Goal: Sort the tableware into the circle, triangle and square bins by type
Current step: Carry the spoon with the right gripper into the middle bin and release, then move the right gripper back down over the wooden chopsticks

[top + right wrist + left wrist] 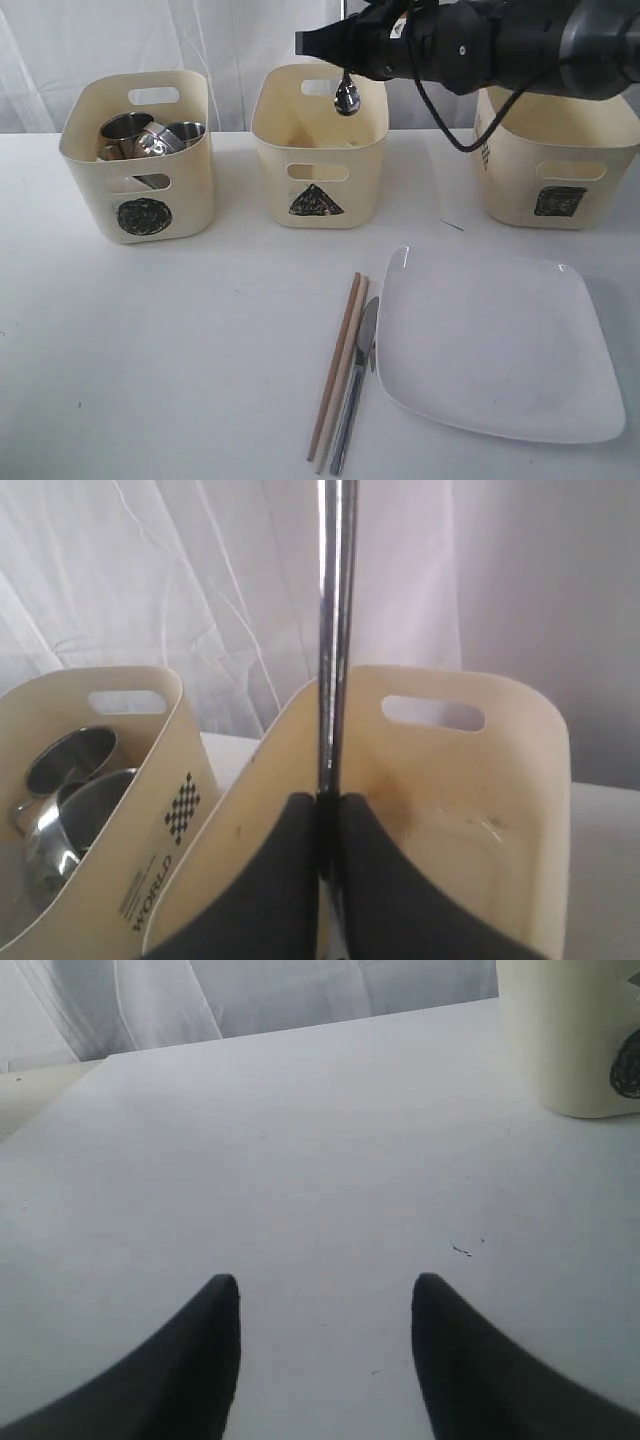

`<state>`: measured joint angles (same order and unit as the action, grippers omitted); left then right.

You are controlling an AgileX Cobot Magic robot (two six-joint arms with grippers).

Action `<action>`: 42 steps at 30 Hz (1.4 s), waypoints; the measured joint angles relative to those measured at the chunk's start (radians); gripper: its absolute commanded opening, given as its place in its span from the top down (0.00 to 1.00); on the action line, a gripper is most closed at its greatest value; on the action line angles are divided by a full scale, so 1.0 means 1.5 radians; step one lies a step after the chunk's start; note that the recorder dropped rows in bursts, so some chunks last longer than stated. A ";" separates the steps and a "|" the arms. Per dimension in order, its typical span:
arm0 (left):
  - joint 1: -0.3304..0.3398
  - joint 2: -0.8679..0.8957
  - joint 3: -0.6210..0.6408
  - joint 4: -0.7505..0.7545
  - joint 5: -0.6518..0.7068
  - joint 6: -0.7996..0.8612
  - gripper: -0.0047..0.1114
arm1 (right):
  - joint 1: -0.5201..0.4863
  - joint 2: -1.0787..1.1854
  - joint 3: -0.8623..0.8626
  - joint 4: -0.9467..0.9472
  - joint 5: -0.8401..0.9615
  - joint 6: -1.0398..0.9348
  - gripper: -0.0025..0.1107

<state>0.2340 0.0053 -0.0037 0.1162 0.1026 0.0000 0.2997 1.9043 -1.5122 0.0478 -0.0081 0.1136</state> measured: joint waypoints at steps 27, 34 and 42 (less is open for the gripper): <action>0.000 0.000 0.000 0.000 0.000 0.000 0.47 | 0.000 0.104 -0.133 0.041 0.129 -0.043 0.67; 0.000 0.000 0.000 0.000 0.000 0.000 0.47 | 0.048 -0.076 0.028 0.085 0.328 0.011 0.67; 0.000 0.000 0.000 0.000 0.000 0.000 0.47 | 0.161 -0.199 0.345 0.127 0.372 0.149 0.67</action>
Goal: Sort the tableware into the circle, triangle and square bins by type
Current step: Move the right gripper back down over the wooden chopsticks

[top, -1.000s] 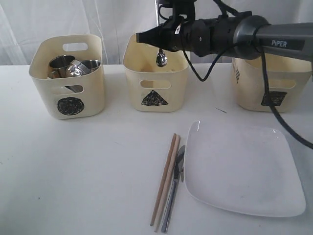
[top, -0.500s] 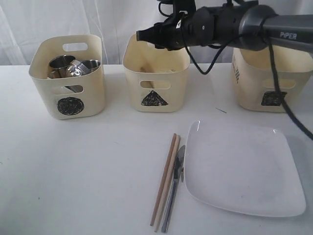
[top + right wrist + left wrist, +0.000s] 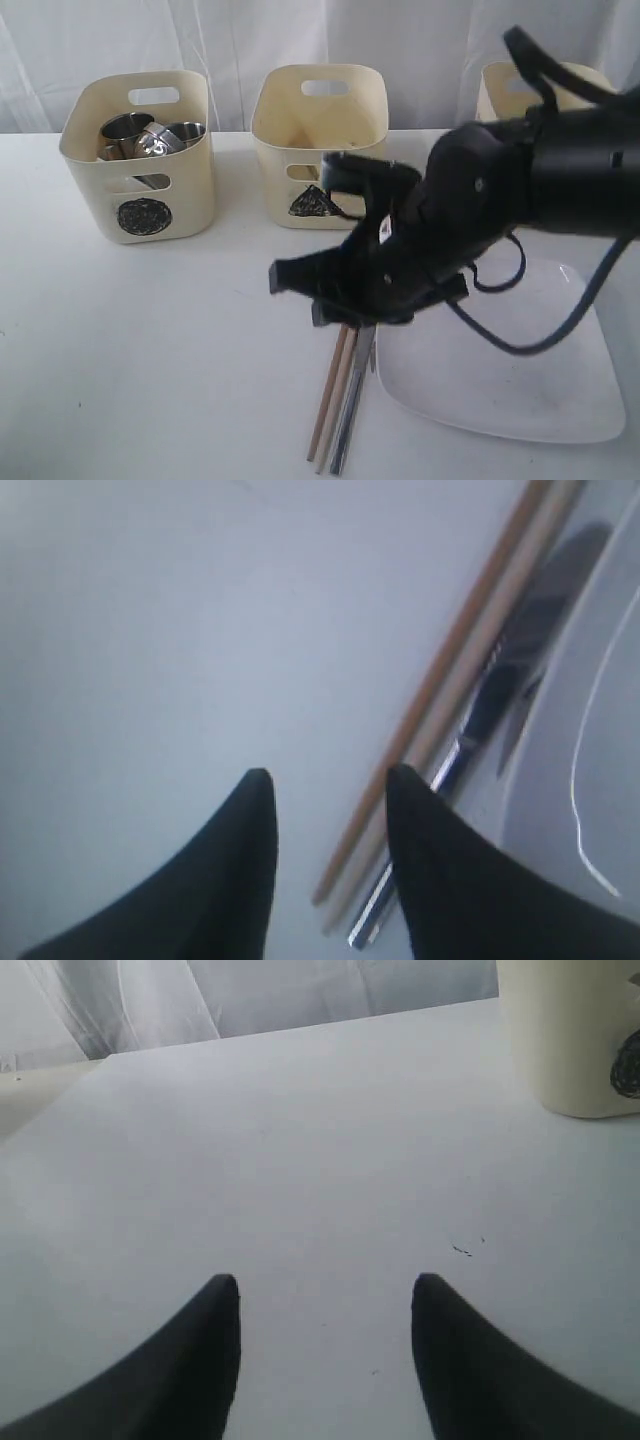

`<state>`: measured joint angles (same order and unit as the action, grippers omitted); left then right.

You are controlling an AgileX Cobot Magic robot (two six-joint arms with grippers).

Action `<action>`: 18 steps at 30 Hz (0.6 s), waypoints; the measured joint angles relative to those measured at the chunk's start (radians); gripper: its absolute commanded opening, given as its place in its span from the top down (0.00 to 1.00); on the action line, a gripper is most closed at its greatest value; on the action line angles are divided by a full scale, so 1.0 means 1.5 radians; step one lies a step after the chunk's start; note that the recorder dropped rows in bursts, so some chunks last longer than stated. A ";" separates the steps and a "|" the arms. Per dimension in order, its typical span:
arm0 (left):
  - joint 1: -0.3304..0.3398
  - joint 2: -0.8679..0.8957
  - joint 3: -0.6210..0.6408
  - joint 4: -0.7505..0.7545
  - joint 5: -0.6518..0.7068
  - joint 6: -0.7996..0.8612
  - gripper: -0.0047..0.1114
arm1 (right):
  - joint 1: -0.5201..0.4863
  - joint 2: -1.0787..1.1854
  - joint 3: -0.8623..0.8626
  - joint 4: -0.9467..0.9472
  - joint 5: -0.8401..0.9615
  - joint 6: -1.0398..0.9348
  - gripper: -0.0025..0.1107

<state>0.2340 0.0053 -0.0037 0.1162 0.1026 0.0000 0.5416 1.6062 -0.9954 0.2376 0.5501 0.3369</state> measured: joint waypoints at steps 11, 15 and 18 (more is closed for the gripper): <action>0.000 0.000 0.000 0.000 0.000 0.000 0.47 | 0.004 0.001 0.102 0.022 -0.052 0.030 0.67; 0.000 0.000 0.000 0.000 0.000 0.000 0.47 | 0.004 0.009 0.103 0.032 -0.078 0.030 0.67; 0.000 0.000 0.000 0.000 0.000 0.000 0.47 | 0.004 0.028 0.103 0.049 -0.091 0.024 0.67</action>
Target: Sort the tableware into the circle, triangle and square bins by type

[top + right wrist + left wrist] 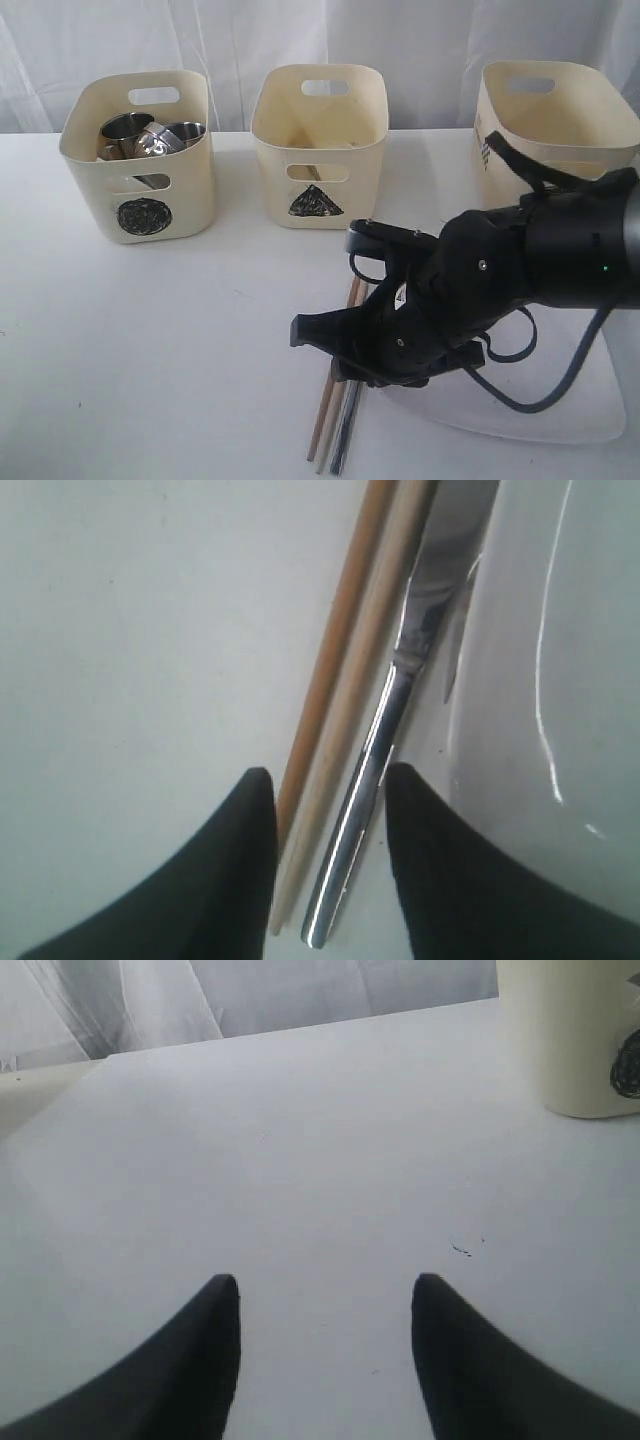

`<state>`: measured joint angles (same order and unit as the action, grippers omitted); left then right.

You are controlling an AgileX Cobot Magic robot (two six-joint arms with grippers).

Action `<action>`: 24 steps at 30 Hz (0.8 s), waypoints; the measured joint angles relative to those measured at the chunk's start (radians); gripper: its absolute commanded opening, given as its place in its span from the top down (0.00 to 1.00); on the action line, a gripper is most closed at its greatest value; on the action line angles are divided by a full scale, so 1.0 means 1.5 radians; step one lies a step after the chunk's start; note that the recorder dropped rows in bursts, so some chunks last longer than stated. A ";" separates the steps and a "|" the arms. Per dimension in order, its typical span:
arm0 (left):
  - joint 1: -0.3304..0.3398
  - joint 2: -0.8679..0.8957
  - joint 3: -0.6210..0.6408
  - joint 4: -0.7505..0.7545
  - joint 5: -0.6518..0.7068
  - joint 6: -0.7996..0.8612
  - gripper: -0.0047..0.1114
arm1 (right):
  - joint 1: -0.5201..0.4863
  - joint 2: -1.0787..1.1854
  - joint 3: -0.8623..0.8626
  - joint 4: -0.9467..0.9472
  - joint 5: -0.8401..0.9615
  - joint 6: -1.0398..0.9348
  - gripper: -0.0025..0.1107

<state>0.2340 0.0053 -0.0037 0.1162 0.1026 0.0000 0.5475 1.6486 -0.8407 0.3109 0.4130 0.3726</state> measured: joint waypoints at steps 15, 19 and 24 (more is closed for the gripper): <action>0.000 0.000 0.000 0.000 0.000 0.000 0.47 | 0.000 0.068 -0.047 0.067 -0.029 -0.076 0.67; 0.000 0.000 0.000 0.000 0.000 0.000 0.47 | 0.000 0.084 -0.058 0.070 -0.027 -0.082 0.67; 0.000 0.000 0.000 0.000 0.000 0.000 0.47 | 0.000 0.094 -0.062 0.074 -0.023 -0.087 0.67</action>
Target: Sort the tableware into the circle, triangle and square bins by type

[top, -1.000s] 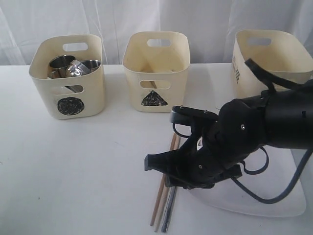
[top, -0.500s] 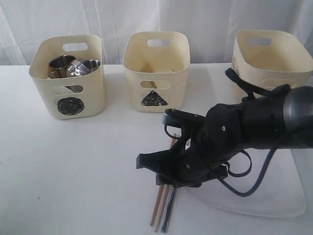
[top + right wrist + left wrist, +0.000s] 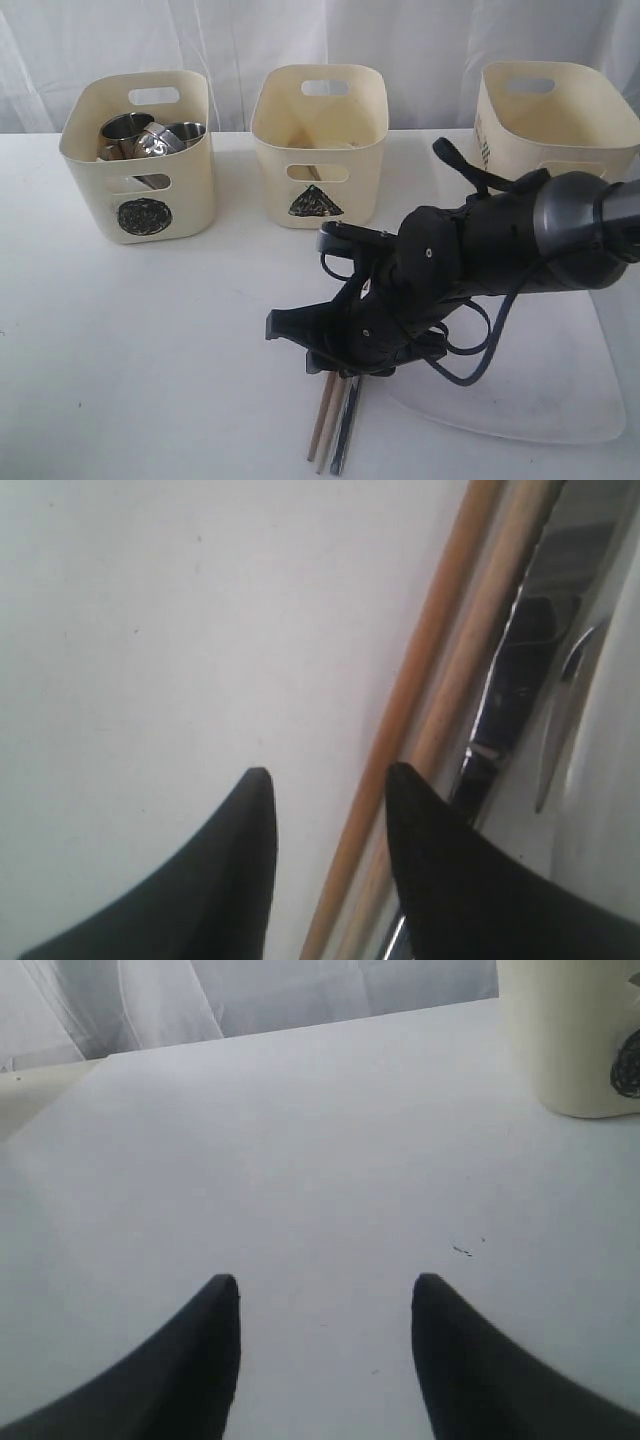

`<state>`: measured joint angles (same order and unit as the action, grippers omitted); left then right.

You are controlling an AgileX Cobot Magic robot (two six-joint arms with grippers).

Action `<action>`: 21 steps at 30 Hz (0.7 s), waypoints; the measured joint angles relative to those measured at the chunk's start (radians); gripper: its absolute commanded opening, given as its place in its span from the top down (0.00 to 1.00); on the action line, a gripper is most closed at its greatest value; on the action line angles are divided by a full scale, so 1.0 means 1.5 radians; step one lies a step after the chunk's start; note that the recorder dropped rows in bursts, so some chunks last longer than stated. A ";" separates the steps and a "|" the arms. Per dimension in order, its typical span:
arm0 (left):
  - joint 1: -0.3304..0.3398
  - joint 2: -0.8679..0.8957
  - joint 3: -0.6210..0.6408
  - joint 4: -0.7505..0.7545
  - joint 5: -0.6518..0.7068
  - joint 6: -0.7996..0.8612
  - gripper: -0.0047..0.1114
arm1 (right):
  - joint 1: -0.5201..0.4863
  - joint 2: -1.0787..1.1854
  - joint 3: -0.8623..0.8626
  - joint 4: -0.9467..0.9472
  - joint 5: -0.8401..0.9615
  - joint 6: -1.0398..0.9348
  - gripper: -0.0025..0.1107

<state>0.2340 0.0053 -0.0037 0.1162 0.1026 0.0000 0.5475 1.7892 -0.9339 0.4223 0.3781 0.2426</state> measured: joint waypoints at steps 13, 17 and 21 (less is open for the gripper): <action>0.000 0.000 0.000 0.000 0.000 0.000 0.47 | 0.000 0.023 -0.002 0.004 -0.008 0.000 0.67; 0.000 0.000 0.000 0.000 0.000 0.000 0.47 | 0.000 0.023 -0.002 0.006 -0.014 0.000 0.67; 0.000 0.000 0.000 0.000 0.000 0.000 0.47 | 0.000 0.027 -0.003 0.008 -0.015 0.000 0.67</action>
<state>0.2340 0.0053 -0.0037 0.1162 0.1026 0.0000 0.5475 1.8298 -0.9387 0.4343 0.3552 0.2426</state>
